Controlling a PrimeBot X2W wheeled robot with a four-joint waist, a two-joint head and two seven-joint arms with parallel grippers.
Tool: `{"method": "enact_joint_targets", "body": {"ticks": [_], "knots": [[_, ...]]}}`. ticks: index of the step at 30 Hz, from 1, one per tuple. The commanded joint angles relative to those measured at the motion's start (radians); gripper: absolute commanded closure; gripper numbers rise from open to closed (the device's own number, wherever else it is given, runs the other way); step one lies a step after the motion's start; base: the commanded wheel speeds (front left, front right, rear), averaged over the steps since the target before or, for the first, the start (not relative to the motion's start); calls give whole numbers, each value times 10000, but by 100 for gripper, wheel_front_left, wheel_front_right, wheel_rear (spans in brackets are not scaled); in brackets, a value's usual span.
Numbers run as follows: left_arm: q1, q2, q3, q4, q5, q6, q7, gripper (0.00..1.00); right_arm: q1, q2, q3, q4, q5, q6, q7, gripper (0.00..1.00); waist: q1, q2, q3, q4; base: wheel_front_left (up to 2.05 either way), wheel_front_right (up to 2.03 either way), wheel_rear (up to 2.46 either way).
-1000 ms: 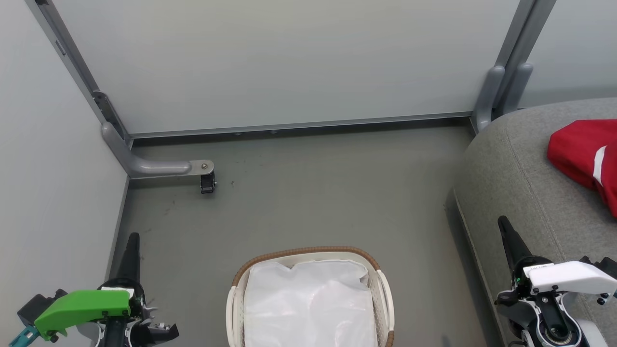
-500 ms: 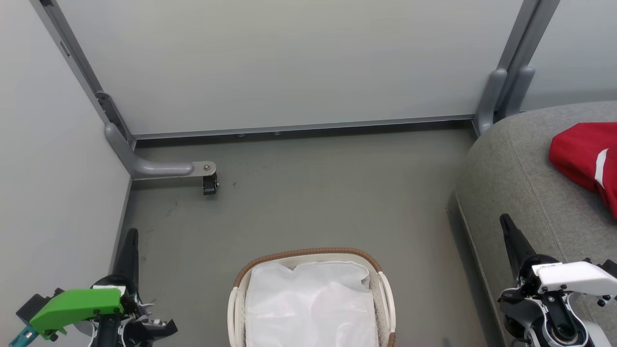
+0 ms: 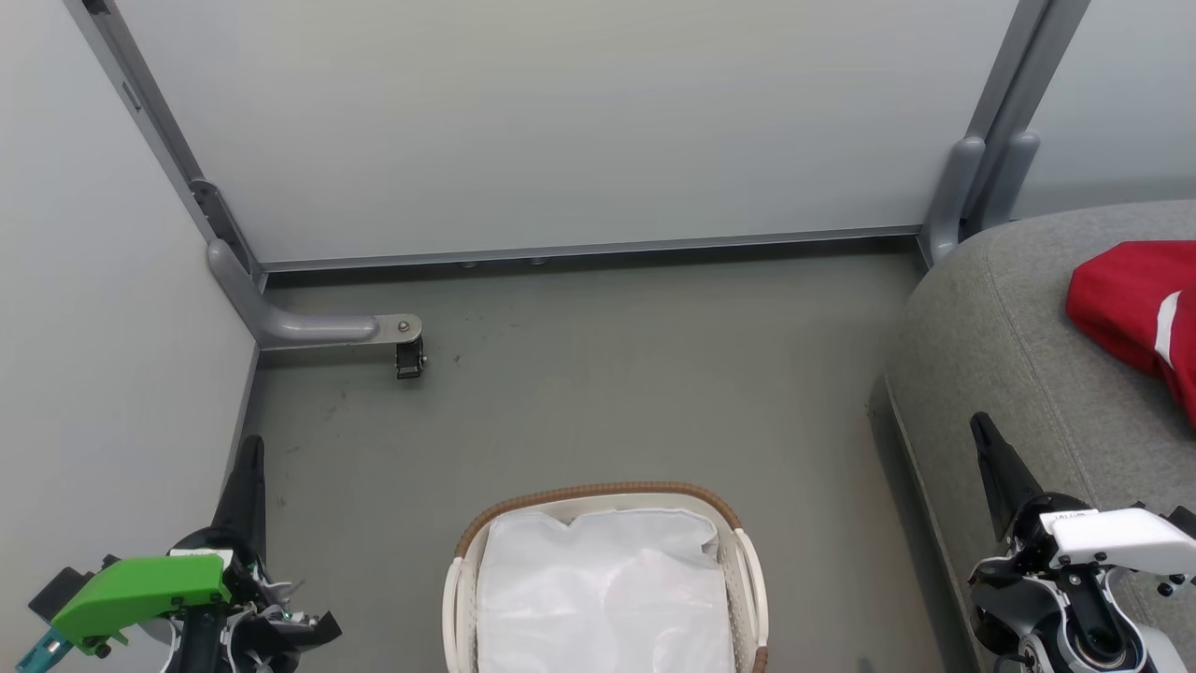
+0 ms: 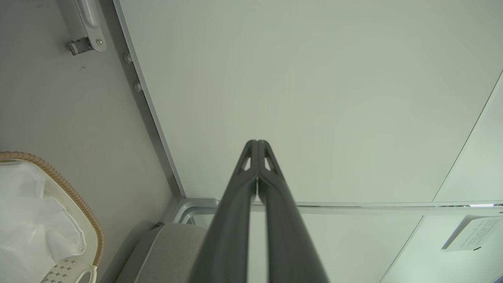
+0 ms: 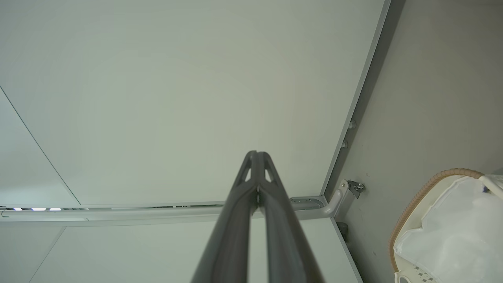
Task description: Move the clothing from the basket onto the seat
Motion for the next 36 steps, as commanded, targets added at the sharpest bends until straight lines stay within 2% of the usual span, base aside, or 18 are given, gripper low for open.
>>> {"method": "enact_joint_targets", "body": {"ticks": [1,36], "knots": [[-121,62,20,-7,-26,-32,44,100,109,-59,-26,-39,35,-7,26,100,0,-1,0,0,0,0,0],[-118,62,16,-5,-29,-32,38,100,108,-60,-22,-38,37,-7,24,100,0,-1,0,0,0,0,0]]}}
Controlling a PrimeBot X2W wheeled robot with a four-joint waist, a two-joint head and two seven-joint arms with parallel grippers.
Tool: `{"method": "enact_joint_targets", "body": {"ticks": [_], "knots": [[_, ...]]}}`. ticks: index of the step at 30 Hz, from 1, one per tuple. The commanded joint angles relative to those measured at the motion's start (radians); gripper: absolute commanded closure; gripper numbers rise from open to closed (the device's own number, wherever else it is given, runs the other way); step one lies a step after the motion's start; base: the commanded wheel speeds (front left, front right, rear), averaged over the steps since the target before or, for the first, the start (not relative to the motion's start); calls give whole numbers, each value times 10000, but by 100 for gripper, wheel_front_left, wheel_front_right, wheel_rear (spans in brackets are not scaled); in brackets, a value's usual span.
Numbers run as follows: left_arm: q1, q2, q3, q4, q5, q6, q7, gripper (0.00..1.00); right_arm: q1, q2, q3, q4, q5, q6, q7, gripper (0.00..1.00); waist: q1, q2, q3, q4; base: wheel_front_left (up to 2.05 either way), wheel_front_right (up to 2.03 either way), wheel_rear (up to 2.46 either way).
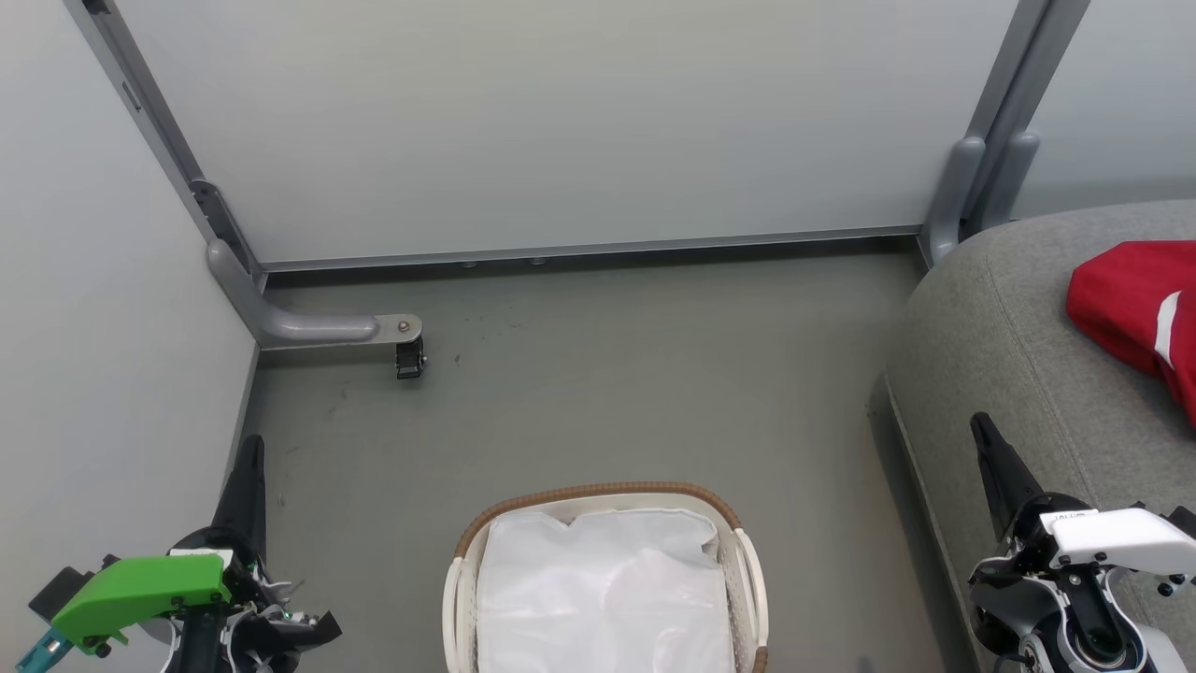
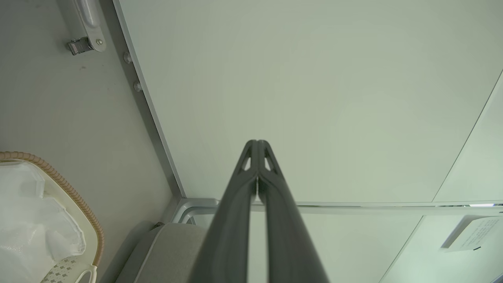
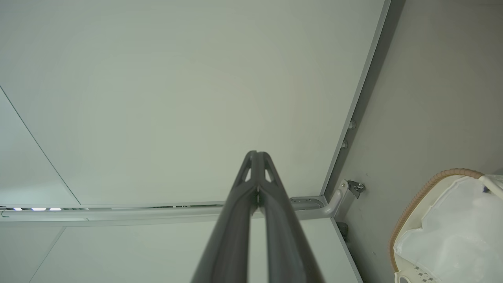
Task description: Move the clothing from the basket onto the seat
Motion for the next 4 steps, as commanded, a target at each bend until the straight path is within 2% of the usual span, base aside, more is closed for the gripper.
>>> {"method": "enact_joint_targets", "body": {"ticks": [1,4], "knots": [[-113,62,16,-5,-29,-32,34,100,106,-60,-20,-36,37,-7,24,100,0,0,0,0,0,0,0],[-113,62,16,-8,-29,-32,34,100,106,-60,-20,-36,37,-7,24,100,0,0,0,0,0,0,0]]}}
